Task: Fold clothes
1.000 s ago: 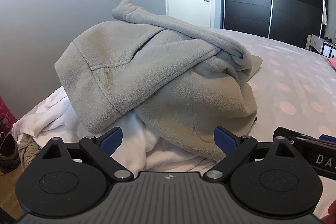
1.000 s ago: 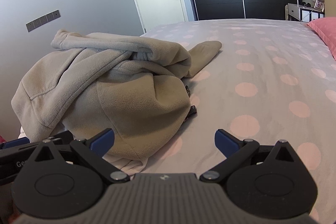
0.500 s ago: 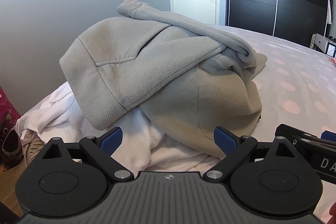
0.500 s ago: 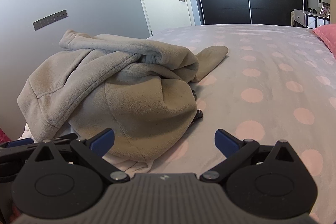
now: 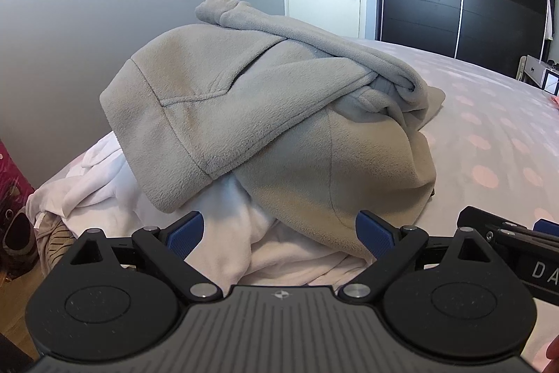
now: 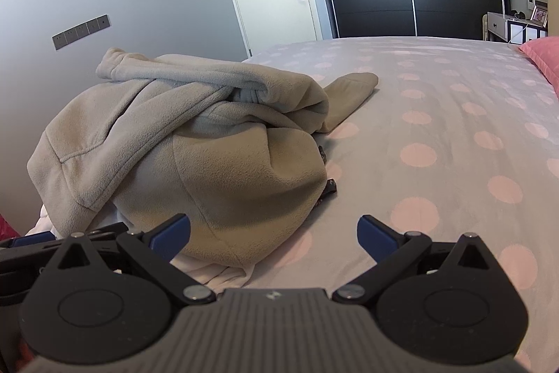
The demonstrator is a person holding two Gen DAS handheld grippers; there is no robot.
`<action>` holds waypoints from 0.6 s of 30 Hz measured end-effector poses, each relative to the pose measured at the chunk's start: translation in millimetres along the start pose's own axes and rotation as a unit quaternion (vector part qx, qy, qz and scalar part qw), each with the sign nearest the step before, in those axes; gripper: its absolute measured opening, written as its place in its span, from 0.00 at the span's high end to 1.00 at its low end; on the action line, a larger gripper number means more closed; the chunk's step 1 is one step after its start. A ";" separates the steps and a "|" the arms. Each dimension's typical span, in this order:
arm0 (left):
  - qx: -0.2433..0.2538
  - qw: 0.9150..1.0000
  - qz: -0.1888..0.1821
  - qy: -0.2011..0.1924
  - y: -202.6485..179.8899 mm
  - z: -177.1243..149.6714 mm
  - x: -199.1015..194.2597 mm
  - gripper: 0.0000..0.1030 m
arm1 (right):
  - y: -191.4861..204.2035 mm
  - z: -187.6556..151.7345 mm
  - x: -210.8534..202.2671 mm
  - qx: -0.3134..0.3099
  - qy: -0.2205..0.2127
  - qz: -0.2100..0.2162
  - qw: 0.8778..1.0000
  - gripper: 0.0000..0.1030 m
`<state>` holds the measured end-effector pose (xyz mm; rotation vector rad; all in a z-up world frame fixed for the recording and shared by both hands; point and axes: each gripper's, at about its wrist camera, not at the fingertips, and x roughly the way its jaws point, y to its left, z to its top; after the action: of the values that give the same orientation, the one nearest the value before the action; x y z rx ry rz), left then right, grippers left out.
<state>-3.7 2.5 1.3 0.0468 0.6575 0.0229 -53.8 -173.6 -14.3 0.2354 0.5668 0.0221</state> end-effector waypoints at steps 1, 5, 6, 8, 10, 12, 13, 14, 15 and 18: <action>0.000 1.000 0.000 0.000 0.1 -0.1 0.0 0.07 | -0.3 -0.1 0.1 0.000 0.000 0.000 1.000 0.01; 0.000 1.000 0.001 0.001 0.4 -0.4 0.1 0.07 | 0.0 -0.4 -0.3 -0.001 0.001 -0.001 1.000 0.01; 0.000 1.000 0.001 0.001 0.5 -0.4 0.1 0.08 | 0.1 -0.4 -0.3 -0.001 0.001 -0.001 1.000 0.01; 0.000 1.000 0.001 0.002 0.7 -0.5 0.2 0.07 | 0.5 -0.5 -0.2 -0.001 0.001 -0.001 1.000 0.01; 0.000 1.000 0.001 0.002 0.9 -0.6 0.4 0.07 | 0.8 -0.6 -0.2 -0.002 0.002 -0.002 1.000 0.01; 0.000 1.000 0.002 0.002 1.0 -0.5 0.5 0.07 | 0.9 -0.7 -0.5 -0.002 0.002 -0.002 1.000 0.01; 0.000 1.000 0.001 0.003 1.1 -0.5 0.4 0.07 | 0.9 -0.7 -0.8 -0.003 0.002 -0.002 1.000 0.01; 0.000 1.000 0.001 0.003 1.1 -0.6 0.5 0.07 | 0.9 -0.8 -1.0 -0.003 0.002 -0.002 1.000 0.01; 0.000 1.000 0.001 0.003 1.2 -0.8 0.6 0.07 | 1.0 -0.8 -0.8 -0.003 0.003 -0.002 1.000 0.01; 0.000 1.000 0.002 0.006 1.3 -1.7 1.2 0.07 | 1.1 -0.9 -0.5 -0.004 0.005 -0.003 1.000 0.01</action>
<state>-3.8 3.9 -0.8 0.0481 0.6694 0.0260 -54.6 -172.4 -14.5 0.2260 0.5767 0.0206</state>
